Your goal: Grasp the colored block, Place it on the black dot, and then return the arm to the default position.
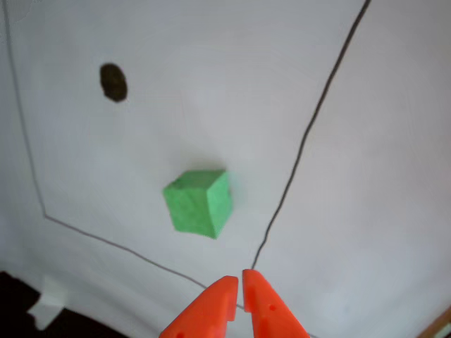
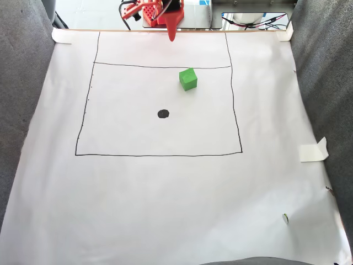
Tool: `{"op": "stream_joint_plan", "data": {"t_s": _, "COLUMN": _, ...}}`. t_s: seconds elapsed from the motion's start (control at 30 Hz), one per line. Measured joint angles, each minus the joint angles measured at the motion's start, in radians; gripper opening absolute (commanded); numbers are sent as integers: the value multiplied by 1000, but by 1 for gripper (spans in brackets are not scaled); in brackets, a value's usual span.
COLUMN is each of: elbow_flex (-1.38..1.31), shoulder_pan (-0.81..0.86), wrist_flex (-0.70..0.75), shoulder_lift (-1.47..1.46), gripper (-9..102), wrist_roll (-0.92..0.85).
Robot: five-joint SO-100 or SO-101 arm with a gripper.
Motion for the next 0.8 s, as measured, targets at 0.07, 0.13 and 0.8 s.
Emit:
{"op": "stream_joint_plan", "data": {"t_s": 0.07, "elbow_flex": -100, "shoulder_pan": -20, "wrist_flex": 49, "shoulder_lift": -115, "gripper": 0, "wrist_roll": 11}}
{"op": "stream_joint_plan", "data": {"t_s": 0.13, "elbow_flex": -213, "shoulder_pan": -34, "wrist_flex": 104, "shoulder_lift": -227, "gripper": 0, "wrist_roll": 21}}
{"op": "stream_joint_plan", "data": {"t_s": 0.8, "elbow_flex": -779, "shoulder_pan": -91, "wrist_flex": 225, "shoulder_lift": -848, "gripper": 0, "wrist_roll": 51}}
